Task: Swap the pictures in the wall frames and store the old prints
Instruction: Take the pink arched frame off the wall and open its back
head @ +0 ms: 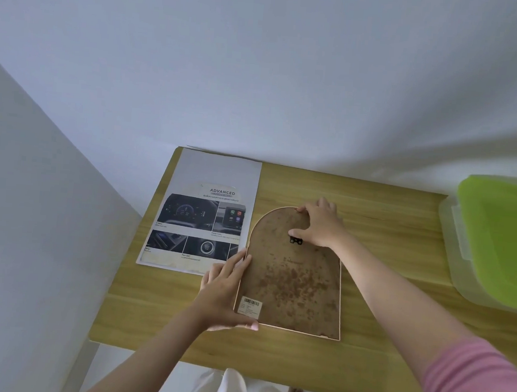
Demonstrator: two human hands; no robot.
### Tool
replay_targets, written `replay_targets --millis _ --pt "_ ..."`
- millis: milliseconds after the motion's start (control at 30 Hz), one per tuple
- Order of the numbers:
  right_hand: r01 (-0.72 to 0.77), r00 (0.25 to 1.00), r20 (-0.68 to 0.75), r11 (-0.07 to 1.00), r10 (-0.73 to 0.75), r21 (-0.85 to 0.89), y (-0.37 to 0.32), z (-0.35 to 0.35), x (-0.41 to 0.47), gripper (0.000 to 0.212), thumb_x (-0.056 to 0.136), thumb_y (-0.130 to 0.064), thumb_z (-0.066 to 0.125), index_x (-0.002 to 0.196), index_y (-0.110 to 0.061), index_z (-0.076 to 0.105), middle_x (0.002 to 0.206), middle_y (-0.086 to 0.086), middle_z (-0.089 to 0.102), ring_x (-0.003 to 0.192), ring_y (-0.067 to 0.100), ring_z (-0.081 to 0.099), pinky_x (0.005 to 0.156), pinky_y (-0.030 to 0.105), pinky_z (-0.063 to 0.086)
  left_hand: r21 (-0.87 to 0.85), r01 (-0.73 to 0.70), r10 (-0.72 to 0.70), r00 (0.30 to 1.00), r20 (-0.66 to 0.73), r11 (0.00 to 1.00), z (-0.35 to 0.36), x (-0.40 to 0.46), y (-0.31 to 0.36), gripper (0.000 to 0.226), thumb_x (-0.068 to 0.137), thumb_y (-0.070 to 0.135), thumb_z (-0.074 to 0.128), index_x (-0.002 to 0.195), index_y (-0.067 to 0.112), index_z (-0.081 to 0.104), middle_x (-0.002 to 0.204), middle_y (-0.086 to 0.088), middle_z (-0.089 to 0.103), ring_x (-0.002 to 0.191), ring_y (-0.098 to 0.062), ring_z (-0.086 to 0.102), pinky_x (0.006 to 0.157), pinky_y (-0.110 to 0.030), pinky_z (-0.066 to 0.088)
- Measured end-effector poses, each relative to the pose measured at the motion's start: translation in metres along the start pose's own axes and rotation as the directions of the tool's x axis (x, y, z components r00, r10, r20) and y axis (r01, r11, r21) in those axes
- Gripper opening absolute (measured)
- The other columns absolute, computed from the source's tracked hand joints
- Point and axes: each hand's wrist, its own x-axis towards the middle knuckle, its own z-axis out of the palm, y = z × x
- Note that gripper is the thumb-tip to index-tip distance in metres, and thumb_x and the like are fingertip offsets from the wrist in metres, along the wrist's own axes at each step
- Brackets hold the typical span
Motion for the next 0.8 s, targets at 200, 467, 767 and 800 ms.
replay_targets --millis 200,467,767,800 --pt "-0.025 0.996 0.087 0.997 0.018 0.079 -0.003 -0.01 0.011 0.066 0.064 -0.05 0.076 0.12 -0.025 0.051 0.128 0.008 0.041 0.126 0.03 0.03 0.101 0.047 0.035 -0.015 0.0 0.0 1.0 -0.028 1.0 0.004 -0.002 0.0 0.135 0.044 0.085 0.062 0.145 0.038 -0.014 0.149 0.029 -0.017 0.127 -0.015 0.019 0.109 -0.045 0.021" --pt "-0.063 0.988 0.15 0.987 0.041 0.146 -0.004 -0.014 0.018 0.067 0.06 -0.044 0.081 0.116 -0.024 0.052 0.125 0.008 0.039 0.125 0.031 0.028 0.104 0.047 0.033 0.01 -0.003 0.003 0.999 -0.043 1.0 0.005 -0.004 0.0 0.134 0.047 0.084 0.061 0.145 0.037 -0.015 0.15 0.029 -0.018 0.126 -0.013 0.019 0.11 -0.044 0.022" --pt "-0.09 0.985 0.165 0.971 0.055 0.219 0.003 -0.011 0.022 0.066 0.059 -0.042 0.082 0.116 -0.024 0.053 0.124 0.007 0.041 0.127 0.03 0.025 0.102 0.044 0.03 0.036 -0.014 0.015 0.999 -0.05 0.999 0.006 -0.004 -0.001 0.131 0.047 0.086 0.058 0.144 0.039 -0.017 0.149 0.029 -0.02 0.126 -0.012 0.019 0.11 -0.044 0.023" --pt "-0.098 0.985 0.165 0.966 0.059 0.24 0.005 -0.011 0.022 0.066 0.059 -0.041 0.083 0.116 -0.024 0.053 0.124 0.006 0.041 0.128 0.029 0.024 0.101 0.042 0.03 0.035 -0.019 0.021 0.999 -0.049 0.999 0.005 -0.004 -0.001 0.131 0.047 0.086 0.058 0.144 0.04 -0.017 0.149 0.03 -0.021 0.126 -0.012 0.018 0.11 -0.043 0.023"
